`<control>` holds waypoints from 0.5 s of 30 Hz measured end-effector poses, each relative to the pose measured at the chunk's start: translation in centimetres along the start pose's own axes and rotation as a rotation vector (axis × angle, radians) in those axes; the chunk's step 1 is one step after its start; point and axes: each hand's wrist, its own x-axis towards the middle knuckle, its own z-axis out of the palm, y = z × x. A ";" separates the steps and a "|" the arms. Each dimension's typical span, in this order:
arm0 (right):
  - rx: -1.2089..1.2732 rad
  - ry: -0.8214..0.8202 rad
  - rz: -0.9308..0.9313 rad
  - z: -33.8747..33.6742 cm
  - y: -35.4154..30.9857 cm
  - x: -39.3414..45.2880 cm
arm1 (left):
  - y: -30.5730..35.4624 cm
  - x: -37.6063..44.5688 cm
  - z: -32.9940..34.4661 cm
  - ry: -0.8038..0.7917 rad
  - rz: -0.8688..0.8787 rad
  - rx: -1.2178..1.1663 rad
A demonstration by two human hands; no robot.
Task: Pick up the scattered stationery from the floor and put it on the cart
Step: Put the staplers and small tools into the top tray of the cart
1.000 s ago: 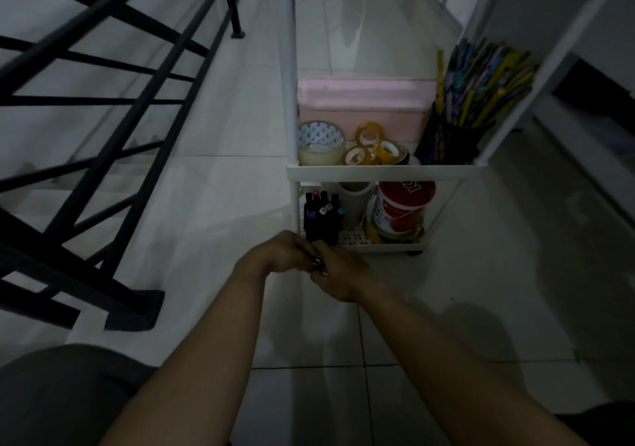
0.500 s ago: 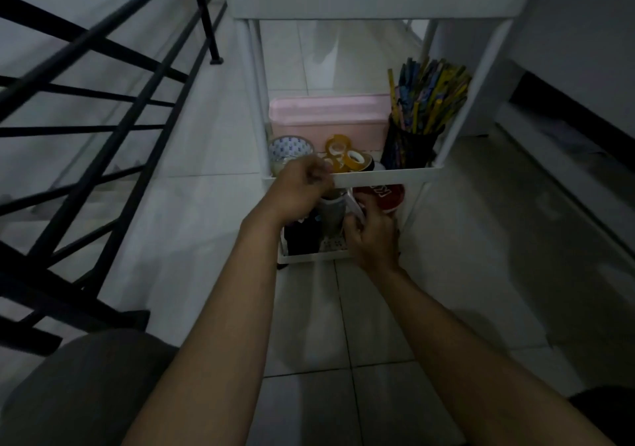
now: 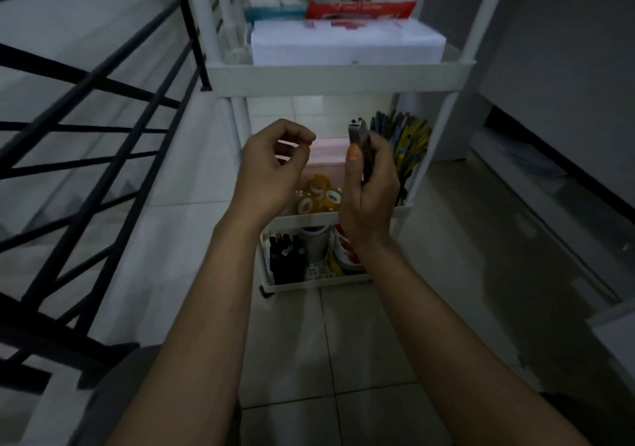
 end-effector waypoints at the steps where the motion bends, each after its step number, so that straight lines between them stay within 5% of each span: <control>1: -0.001 0.000 0.012 -0.1 -1.0 1.0 | 1.0 0.6 -0.3 0.005 -0.006 -0.002; 15: -0.138 -0.179 0.195 -3.7 -20.5 17.4 | 22.8 8.5 -6.3 -0.078 -0.185 0.013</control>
